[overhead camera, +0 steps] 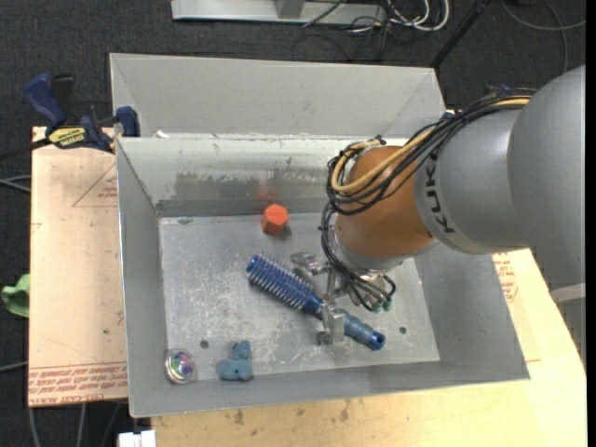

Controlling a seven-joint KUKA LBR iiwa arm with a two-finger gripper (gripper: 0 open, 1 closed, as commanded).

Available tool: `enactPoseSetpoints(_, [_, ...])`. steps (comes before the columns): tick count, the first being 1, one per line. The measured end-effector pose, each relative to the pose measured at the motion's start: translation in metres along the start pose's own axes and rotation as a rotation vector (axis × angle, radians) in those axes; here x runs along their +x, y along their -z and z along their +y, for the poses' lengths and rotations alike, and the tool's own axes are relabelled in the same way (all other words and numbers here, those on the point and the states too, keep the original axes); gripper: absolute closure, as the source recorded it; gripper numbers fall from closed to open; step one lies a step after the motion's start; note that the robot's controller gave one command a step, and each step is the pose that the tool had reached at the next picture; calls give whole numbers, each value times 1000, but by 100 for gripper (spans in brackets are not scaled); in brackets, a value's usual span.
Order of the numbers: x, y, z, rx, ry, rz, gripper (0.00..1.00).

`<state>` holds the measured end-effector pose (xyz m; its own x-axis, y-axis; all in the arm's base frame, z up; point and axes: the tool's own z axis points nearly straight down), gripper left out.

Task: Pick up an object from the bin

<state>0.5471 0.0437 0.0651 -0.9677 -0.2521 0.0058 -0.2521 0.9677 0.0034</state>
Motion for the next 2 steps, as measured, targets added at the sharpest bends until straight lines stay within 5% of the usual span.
enactPoseSetpoints(1, [-3, 5, -1, 2, 0, -9, 100])
enactPoseSetpoints(2, [18, 161, 0, 5, 47, -15, 100])
